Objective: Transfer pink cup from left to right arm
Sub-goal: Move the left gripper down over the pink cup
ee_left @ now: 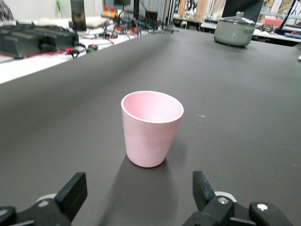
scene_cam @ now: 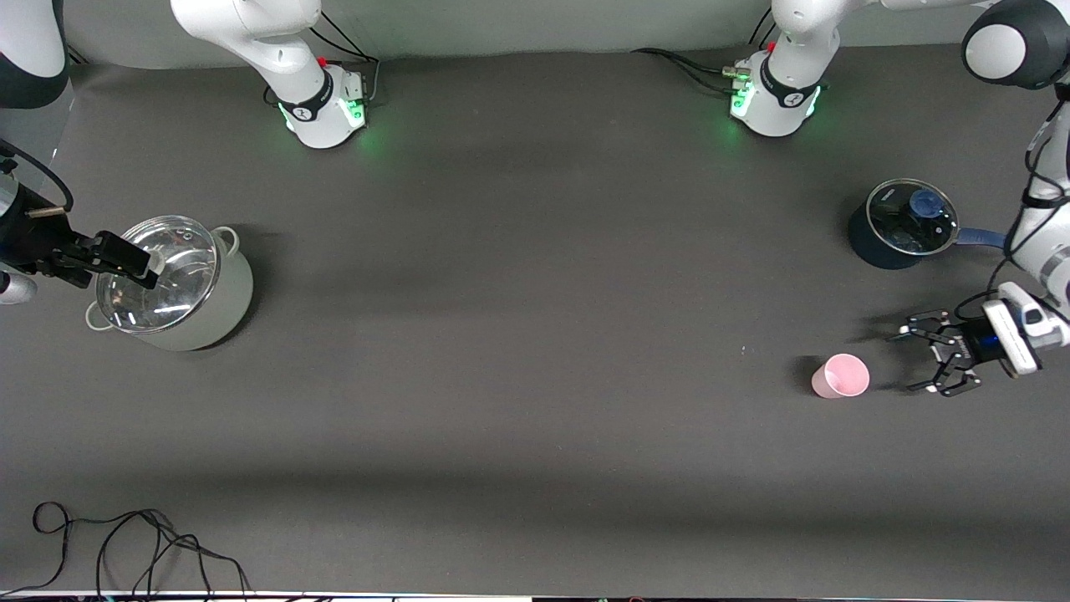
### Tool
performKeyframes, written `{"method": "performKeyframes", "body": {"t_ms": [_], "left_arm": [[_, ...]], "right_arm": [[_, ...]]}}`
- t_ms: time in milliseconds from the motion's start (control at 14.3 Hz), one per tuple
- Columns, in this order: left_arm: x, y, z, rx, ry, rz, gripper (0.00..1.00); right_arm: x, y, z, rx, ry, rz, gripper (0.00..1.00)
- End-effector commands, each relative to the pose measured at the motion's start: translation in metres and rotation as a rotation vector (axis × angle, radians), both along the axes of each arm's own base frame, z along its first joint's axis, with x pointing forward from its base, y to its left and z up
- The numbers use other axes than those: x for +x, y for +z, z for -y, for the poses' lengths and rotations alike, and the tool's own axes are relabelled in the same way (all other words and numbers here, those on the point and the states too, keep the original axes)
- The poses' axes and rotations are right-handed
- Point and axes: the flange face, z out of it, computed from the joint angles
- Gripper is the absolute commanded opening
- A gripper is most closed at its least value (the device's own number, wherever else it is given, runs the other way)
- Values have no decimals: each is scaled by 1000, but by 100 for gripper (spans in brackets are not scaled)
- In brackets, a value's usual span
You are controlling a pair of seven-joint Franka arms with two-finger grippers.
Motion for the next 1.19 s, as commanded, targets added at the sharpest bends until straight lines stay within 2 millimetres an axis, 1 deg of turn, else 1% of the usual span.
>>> {"method": "performKeyframes", "body": {"t_ms": [0,70,140,279,349,559,908,978,1118], "left_arm": [[-11,-19,15,-40,10,82,100],[-11,-27,19,-43,12,117,100],[-14,-39,22,-52,19,149,100],[-10,-45,34,-50,21,163,100],[-9,-48,39,-42,24,159,100],[1,-52,61,-45,38,163,100],[7,-65,89,-74,62,150,100],[7,-66,88,-69,71,149,100],[10,-66,97,-74,72,150,100]], "right_arm": [[3,4,2,10,3,10,100],[3,4,2,10,2,10,100],[3,4,2,10,2,10,100],[3,5,3,9,3,11,100],[3,5,4,9,1,10,100],[3,5,3,10,3,10,100],[3,4,3,10,3,8,100],[3,5,3,10,3,10,100],[3,4,4,10,1,8,100]]}}
